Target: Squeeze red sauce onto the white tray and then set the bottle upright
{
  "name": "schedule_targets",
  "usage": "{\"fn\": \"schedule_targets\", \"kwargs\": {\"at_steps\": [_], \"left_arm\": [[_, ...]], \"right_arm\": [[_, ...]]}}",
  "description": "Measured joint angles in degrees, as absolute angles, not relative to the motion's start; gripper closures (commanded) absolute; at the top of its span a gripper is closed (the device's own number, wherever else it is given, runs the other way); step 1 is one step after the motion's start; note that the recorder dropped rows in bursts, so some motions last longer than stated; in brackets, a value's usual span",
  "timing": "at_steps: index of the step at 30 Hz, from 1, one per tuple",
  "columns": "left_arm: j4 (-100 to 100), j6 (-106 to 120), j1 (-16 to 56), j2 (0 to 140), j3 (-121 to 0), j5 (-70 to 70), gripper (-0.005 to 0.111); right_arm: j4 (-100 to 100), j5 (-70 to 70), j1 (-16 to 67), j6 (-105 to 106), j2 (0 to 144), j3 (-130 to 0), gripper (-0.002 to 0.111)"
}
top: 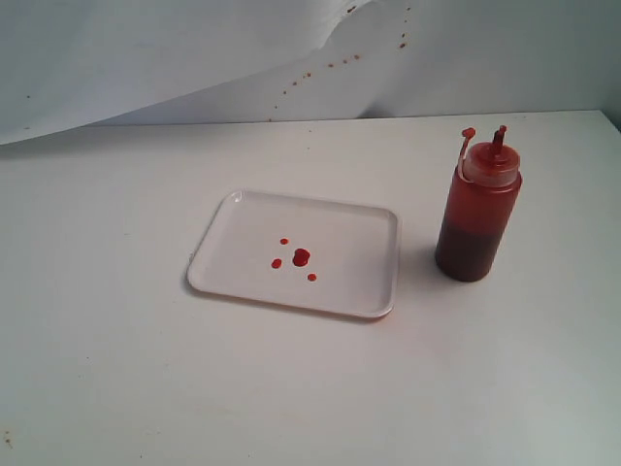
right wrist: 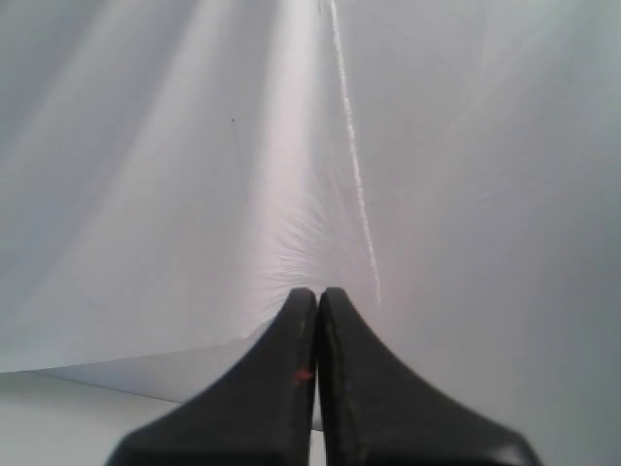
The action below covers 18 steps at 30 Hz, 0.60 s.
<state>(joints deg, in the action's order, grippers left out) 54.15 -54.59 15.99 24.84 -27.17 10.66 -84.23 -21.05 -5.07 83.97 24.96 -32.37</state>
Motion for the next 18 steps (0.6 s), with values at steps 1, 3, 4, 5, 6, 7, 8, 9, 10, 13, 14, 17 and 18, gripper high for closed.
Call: {"fn": "schedule_targets", "kwargs": {"at_steps": [1,3,4,5,6,7,8,9,10,13,14,17,18], "left_arm": [[54.2,-54.6,16.0,23.6,-27.1,10.7,0.107],[54.0,-54.6,16.0,21.3,-27.0,10.7,0.107],[53.9,-54.6,16.0,20.3,-27.0,10.7,0.107],[53.9,-54.6,16.0,19.6,-27.0,10.7,0.107],[53.9,-54.6,16.0,18.8,-26.9,10.7,0.107],[53.9,-54.6,16.0,18.1,-26.9,10.6,0.107],[53.9,-54.6,16.0,17.5,-26.9,10.6,0.107],[53.9,-54.6,16.0,17.0,-26.9,10.6,0.107],[53.9,-54.6,16.0,16.6,-26.9,10.6,0.107],[53.9,-54.6,16.0,15.7,-26.9,10.6,0.107],[53.9,-54.6,16.0,15.5,-26.9,10.6,0.107],[53.9,-54.6,16.0,15.6,-26.9,10.5,0.107],[53.9,-54.6,16.0,15.6,-26.9,10.5,0.107]], "right_arm": [[-84.2,-21.0,-5.1,84.0,25.0,-32.4,0.108],[-84.2,-21.1,-5.1,83.9,25.0,-32.4,0.108],[-84.3,-21.2,-5.1,83.9,25.0,-32.4,0.108],[-84.3,-21.2,-5.1,83.9,25.0,-32.4,0.108],[-84.3,-21.2,-5.1,83.9,25.0,-32.4,0.108],[-84.3,-21.2,-5.1,83.9,25.0,-32.4,0.108],[-84.3,-21.2,-5.1,83.9,25.0,-32.4,0.108],[-84.3,-21.2,-5.1,83.9,25.0,-32.4,0.108],[-84.3,-21.2,-5.1,83.9,25.0,-32.4,0.108],[-84.3,-21.2,-5.1,83.9,25.0,-32.4,0.108],[-84.3,-21.2,-5.1,83.9,25.0,-32.4,0.108],[-84.3,-21.2,-5.1,83.9,25.0,-32.4,0.108],[-84.3,-21.2,-5.1,83.9,25.0,-32.4,0.108]]}}
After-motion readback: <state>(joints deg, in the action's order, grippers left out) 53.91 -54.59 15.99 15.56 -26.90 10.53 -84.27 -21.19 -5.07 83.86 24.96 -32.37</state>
